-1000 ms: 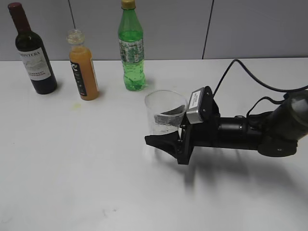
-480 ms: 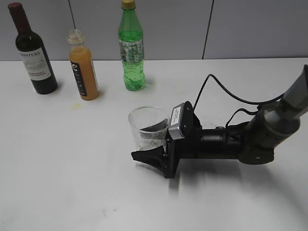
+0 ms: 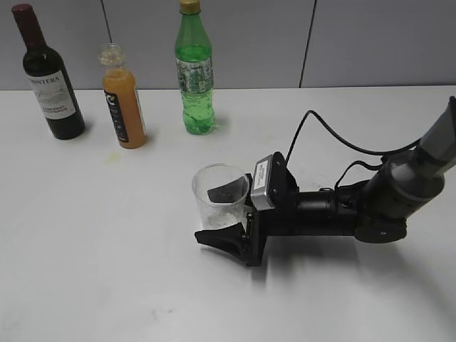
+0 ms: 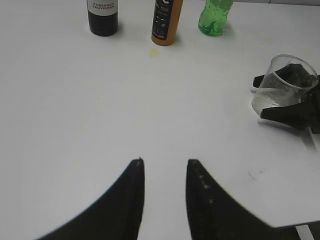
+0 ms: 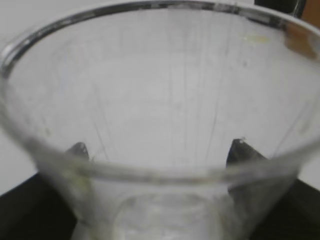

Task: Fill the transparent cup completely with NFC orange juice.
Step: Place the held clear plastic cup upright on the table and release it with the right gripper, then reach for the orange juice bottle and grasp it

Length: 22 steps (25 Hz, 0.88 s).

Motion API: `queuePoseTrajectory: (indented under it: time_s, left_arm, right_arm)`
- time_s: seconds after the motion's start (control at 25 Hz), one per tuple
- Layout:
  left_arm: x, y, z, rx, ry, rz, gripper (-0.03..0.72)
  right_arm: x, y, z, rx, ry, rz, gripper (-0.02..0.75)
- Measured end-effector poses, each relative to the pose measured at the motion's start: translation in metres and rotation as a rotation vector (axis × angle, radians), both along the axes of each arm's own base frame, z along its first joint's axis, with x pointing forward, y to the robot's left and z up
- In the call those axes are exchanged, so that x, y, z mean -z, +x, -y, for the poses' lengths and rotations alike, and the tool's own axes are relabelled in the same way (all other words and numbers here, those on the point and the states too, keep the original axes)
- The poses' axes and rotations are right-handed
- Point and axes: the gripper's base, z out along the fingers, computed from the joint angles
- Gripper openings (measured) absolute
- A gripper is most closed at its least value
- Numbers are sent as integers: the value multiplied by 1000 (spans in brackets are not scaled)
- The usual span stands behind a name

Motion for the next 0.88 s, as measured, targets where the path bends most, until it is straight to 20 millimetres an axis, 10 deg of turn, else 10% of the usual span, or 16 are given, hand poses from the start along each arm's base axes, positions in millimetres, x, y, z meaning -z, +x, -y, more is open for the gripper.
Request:
queuePoseTrajectory:
  time_s: [0.44,0.88]
  left_arm:
    - [0,0,0,0,0,0,233]
    - [0,0,0,0,0,0,233]
  right_arm:
    - [-9,-8,63,116,-35,-62,662]
    - [-69,8,115,304,2,86,652]
